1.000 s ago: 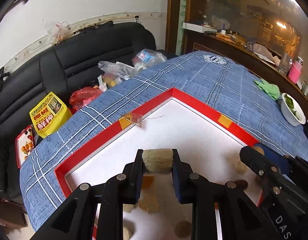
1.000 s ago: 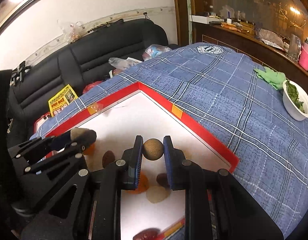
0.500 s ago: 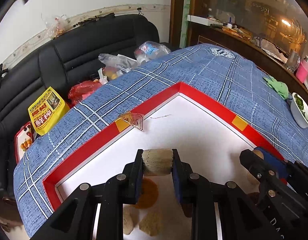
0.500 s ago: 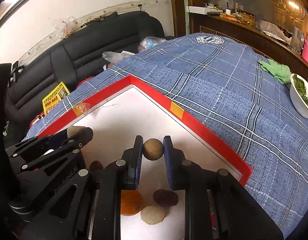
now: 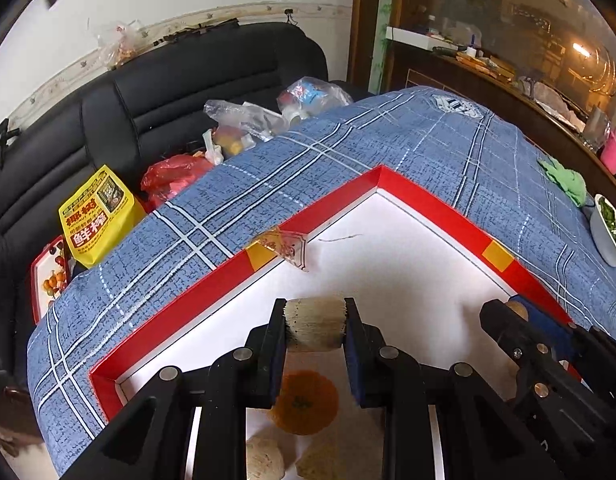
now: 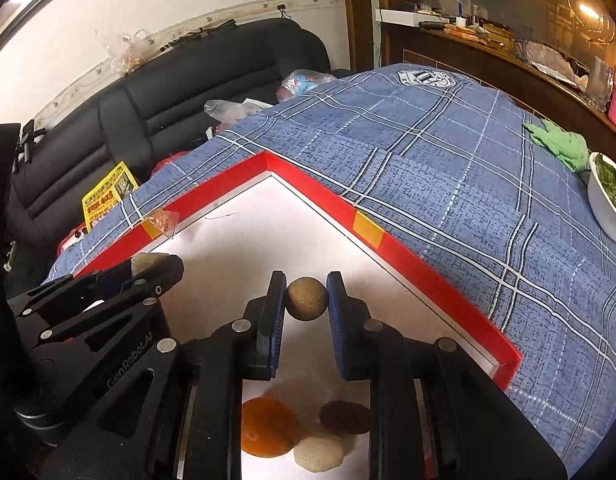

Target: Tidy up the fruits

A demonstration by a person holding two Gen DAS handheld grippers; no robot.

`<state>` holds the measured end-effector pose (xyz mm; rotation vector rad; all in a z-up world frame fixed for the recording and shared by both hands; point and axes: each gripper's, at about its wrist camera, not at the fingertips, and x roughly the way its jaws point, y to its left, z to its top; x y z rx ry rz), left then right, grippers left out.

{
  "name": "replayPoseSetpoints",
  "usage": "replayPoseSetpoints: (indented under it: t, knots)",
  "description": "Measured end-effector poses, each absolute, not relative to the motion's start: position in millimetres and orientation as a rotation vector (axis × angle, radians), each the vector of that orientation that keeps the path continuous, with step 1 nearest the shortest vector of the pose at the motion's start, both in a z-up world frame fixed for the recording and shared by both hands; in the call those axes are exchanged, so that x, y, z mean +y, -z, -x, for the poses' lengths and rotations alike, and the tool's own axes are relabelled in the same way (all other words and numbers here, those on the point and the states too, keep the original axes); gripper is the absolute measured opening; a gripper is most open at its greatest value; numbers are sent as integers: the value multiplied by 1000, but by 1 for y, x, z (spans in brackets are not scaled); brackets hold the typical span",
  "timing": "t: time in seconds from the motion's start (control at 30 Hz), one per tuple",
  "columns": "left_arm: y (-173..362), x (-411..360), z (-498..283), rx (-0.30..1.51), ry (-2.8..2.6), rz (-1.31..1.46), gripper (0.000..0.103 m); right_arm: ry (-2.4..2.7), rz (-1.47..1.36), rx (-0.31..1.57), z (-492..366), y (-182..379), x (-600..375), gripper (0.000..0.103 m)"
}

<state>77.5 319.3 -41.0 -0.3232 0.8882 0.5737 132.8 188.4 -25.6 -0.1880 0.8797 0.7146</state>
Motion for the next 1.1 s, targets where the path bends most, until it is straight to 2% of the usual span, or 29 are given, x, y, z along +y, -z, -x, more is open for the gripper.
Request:
replayPoseSetpoints:
  t: [0.3,0.37,0.4,0.43,0.47,0.5,0.53,0.67,0.87,1.03,1.1]
  knots:
    - [49,328,-70,943,-612,388,26,-701,224,953,-134,34,192,20]
    - [50,331,-66,953,-615,421,42,-696,229,957,-131,34,190,21]
    - [51,332,-65,970,-620,432,56,-693,227,957,-130,32,188,22]
    - [52,332,-63,976,-622,437,63,-686,229,954,-128,30,185,33]
    - [53,331,-61,978,-627,439,66,-680,235,950,-127,28,183,42]
    - [53,329,-59,987,-638,434,71,-673,238,943,-124,24,181,59]
    - [53,327,-58,997,-642,427,73,-671,238,939,-122,22,179,65]
    - [47,317,-46,988,-646,394,83,-673,258,918,-110,10,174,68]
    - [16,300,-1,867,-647,387,83,-673,248,868,-94,-8,156,102]
    - [-1,272,32,833,-607,313,84,-705,271,796,-64,-26,133,103]
    - [-5,258,47,816,-604,295,88,-729,298,764,-47,-31,122,103]
